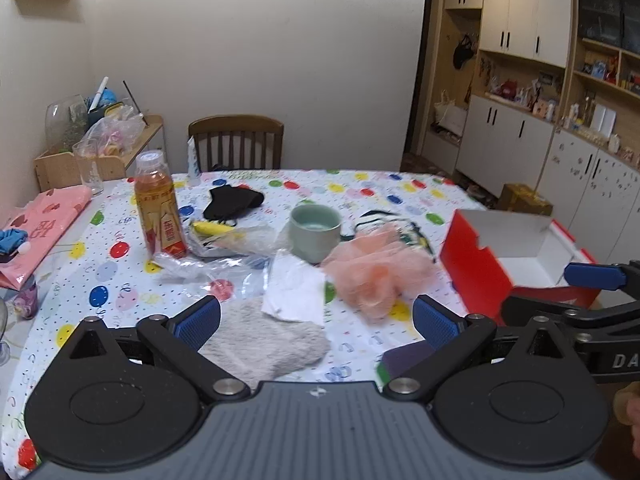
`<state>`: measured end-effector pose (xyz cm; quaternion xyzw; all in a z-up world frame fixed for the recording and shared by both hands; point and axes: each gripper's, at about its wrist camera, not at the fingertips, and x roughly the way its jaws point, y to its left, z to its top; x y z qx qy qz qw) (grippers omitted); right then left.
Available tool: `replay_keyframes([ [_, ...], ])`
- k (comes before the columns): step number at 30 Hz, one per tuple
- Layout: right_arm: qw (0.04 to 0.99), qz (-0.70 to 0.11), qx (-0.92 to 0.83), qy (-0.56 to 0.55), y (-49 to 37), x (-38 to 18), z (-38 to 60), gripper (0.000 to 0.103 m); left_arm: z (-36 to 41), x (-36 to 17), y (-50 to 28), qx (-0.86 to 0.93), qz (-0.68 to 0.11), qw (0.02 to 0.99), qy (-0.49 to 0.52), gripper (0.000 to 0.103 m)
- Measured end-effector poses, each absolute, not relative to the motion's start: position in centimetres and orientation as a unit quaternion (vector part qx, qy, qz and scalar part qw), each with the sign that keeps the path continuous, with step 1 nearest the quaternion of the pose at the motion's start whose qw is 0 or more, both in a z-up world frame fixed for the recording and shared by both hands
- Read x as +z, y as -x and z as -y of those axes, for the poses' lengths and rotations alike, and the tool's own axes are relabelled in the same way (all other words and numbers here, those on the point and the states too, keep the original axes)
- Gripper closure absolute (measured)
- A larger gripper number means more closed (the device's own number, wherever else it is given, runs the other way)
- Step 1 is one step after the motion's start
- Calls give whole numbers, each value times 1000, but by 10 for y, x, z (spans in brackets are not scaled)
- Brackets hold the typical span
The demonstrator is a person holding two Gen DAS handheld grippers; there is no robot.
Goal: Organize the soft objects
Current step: 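Move the left tool toward the grey towel while the right tool approaches the purple sponge, then close the left tool on the grey towel while the right tool grasps the purple sponge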
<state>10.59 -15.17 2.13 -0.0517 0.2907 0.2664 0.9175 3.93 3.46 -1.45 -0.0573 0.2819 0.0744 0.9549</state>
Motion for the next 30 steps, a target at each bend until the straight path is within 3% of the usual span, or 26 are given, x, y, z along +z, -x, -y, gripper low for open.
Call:
replay_keyframes([
  [12,882,-354,284,130,-138,-49,125,2,-78,-71,-80,100,-345,932,42,0],
  [30,852,-448,240,124,-185,-105,115,0,-150,-154,-151,139,-459,870,113,1],
])
